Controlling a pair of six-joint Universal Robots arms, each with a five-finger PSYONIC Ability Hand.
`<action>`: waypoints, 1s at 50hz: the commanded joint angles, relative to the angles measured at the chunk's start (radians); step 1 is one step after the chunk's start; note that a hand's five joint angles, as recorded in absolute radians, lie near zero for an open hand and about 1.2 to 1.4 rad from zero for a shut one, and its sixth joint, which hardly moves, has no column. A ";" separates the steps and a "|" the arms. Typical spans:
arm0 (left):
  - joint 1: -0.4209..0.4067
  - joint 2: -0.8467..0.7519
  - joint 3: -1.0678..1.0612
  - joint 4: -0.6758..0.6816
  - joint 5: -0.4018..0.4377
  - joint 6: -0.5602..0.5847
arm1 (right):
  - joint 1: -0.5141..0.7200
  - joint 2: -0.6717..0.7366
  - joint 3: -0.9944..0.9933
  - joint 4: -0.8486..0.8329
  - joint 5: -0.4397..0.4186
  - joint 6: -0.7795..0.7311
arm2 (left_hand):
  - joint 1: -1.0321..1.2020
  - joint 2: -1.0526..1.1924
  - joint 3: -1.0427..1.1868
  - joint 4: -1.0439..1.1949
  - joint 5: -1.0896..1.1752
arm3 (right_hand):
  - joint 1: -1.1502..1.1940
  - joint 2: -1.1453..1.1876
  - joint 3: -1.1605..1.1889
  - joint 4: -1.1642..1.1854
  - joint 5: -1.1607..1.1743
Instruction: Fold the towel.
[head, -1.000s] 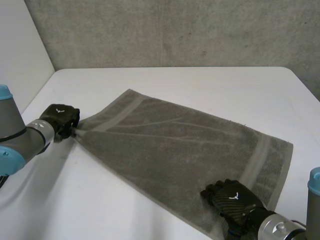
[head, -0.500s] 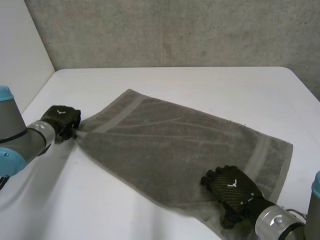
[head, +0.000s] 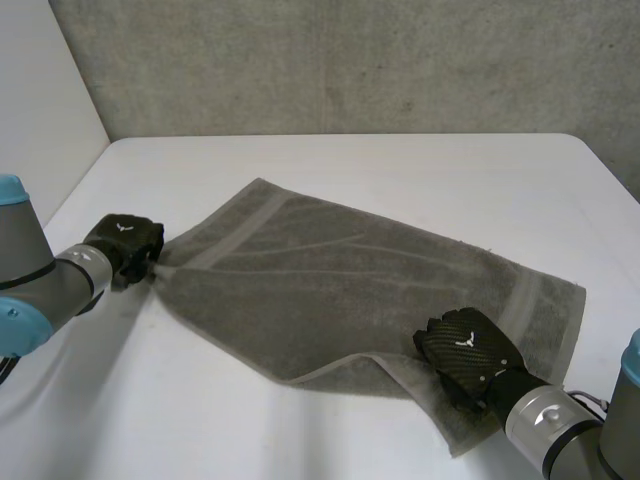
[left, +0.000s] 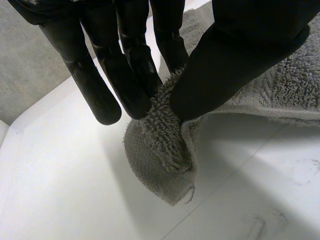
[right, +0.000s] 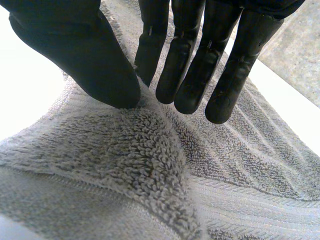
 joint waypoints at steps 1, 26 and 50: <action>-0.003 0.012 -0.010 -0.011 -0.003 0.000 | -0.039 0.001 -0.035 0.018 0.001 -0.010 | 0.241 0.181 0.182 0.179 0.203 | 0.441 0.255 0.263 0.257 0.290; -0.058 0.363 -0.306 -0.270 0.037 0.002 | -0.282 0.118 -0.432 0.860 -0.030 -0.368 | 0.241 0.181 0.182 0.179 0.203 | 0.441 0.255 0.263 0.257 0.290; -0.201 0.167 0.317 -0.089 -0.003 -0.023 | -0.201 0.161 -0.888 0.321 0.082 -0.107 | 0.241 0.181 0.182 0.179 0.203 | 0.441 0.255 0.263 0.257 0.290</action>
